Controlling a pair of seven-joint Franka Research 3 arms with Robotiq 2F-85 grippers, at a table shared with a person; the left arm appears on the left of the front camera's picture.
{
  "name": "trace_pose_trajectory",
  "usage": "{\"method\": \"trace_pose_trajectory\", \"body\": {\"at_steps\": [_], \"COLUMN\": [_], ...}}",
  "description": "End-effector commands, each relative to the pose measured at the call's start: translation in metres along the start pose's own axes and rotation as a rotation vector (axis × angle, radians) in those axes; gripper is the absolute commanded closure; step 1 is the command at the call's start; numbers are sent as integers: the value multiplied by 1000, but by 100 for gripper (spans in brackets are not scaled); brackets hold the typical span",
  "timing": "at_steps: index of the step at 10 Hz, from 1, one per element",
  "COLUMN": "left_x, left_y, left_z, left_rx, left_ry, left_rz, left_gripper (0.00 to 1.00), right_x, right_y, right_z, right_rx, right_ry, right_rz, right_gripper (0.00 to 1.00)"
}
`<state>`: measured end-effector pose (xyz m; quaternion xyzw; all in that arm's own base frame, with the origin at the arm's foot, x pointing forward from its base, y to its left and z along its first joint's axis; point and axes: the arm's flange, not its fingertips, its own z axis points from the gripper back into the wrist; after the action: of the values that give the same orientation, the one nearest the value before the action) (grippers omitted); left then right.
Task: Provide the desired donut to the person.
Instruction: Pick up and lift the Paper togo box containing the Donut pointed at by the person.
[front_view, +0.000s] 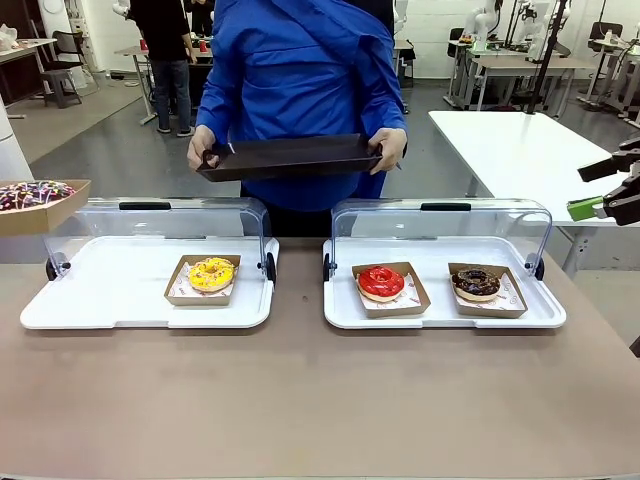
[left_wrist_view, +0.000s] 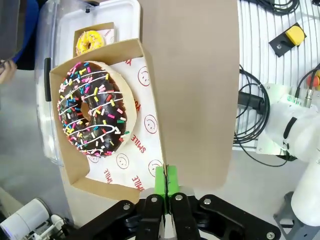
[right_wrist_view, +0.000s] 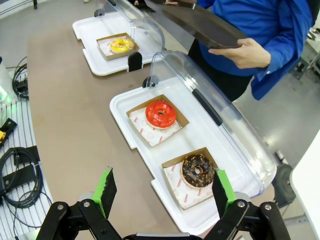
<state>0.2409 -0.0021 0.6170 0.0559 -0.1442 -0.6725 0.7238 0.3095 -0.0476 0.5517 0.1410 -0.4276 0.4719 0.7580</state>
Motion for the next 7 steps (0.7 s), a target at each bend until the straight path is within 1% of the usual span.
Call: {"method": "trace_pose_trajectory", "body": {"at_steps": [1,7], "left_x": [2,2], "left_y": [-3,-3], "left_z": [-1,-1], "left_rx": [9,9], "left_ry": [21,21], "left_rz": [-4,-4], "left_gripper": [100,100], "right_x": [-1,-1], "right_y": [0,0], "right_z": [-1,-1], "right_rx": [11,11], "right_ry": [-15,-15], "right_rz": [9,9], "right_gripper": [0,0]}}
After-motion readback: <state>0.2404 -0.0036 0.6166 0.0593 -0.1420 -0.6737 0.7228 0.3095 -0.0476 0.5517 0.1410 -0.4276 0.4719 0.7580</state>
